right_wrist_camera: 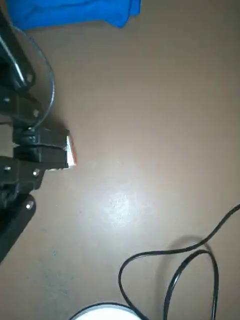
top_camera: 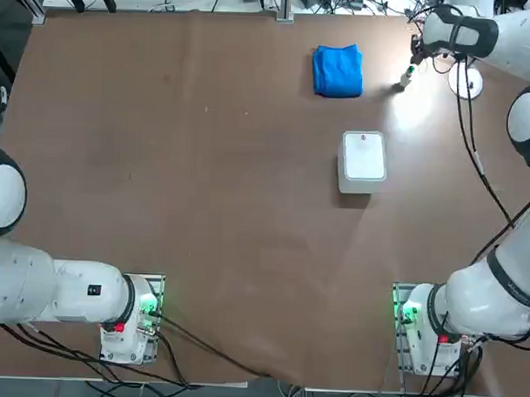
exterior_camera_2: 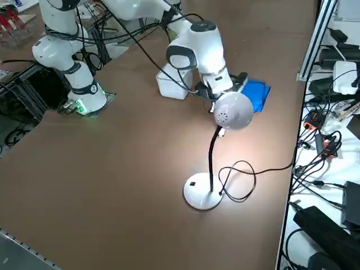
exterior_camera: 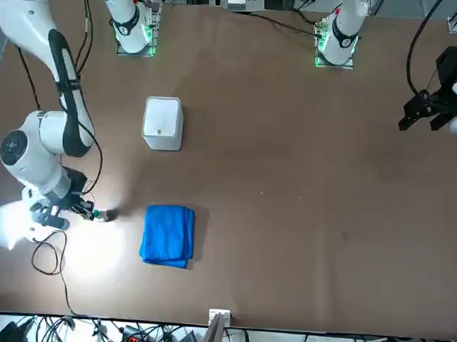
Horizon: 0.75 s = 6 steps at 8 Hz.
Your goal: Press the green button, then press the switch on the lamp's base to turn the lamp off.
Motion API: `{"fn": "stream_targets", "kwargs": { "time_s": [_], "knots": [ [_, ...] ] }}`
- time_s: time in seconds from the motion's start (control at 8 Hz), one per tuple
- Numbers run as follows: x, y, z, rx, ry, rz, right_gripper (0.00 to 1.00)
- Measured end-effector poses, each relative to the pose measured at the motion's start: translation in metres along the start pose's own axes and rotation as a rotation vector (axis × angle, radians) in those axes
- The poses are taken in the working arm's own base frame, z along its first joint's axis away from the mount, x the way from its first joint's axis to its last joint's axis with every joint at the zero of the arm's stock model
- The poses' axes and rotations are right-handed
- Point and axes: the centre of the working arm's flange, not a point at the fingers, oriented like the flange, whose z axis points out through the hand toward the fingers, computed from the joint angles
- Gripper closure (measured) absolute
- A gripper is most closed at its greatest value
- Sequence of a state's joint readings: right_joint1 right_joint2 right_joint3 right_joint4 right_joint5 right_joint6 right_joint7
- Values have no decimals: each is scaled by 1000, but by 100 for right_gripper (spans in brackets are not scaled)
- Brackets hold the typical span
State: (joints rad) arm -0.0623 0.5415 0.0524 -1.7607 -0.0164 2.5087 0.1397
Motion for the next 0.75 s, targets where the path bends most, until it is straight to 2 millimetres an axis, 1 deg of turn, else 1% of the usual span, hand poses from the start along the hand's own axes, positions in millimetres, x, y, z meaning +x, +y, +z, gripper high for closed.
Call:
{"fn": "stream_targets", "kwargs": {
  "time_s": [0.12,0.75],
  "knots": [
    [-2,-1,2,1,0,-1,99],
    [-2,-2,1,3,6,-2,99]
  ]
}}
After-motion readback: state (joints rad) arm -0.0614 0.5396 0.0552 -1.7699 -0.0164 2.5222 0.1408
